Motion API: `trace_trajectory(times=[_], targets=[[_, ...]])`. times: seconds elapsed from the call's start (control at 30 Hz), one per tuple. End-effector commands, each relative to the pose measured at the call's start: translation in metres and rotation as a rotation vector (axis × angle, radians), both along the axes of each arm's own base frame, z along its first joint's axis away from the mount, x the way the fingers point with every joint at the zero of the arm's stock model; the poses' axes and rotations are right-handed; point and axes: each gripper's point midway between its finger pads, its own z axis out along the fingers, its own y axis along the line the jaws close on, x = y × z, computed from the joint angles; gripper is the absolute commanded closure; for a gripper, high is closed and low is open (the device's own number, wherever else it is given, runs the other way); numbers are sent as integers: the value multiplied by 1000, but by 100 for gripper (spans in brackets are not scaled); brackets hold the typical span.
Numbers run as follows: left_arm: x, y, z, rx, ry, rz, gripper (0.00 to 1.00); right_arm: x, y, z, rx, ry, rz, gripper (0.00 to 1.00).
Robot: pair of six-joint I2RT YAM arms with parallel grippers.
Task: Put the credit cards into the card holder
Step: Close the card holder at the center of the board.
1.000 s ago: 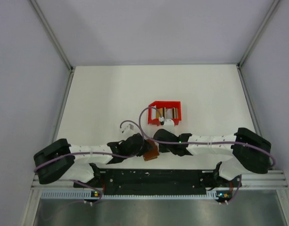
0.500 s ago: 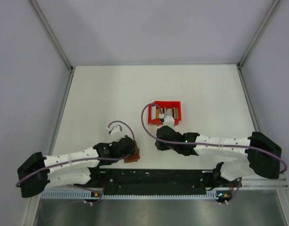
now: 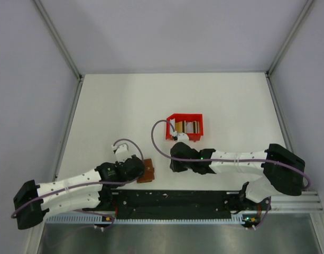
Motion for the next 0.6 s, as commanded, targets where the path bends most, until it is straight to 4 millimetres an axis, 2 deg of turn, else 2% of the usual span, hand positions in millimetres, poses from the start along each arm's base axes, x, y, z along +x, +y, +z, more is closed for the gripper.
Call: trace_trajectory(times=[0.0, 0.17, 0.2, 0.3, 0.57], targets=[[-6, 19, -12, 50, 24, 52, 48, 4, 31, 29, 101, -44, 41, 78], [1, 11, -9, 35, -14, 20, 48, 4, 31, 29, 97, -44, 46, 77], [4, 1, -6, 3, -30, -14, 48, 5, 30, 30, 97, -48, 43, 77], [3, -15, -6, -52, -19, -55, 48, 5, 27, 31, 101, -53, 32, 76], [-2, -14, -24, -36, 29, -41, 47, 3, 16, 37, 118, -68, 22, 75]])
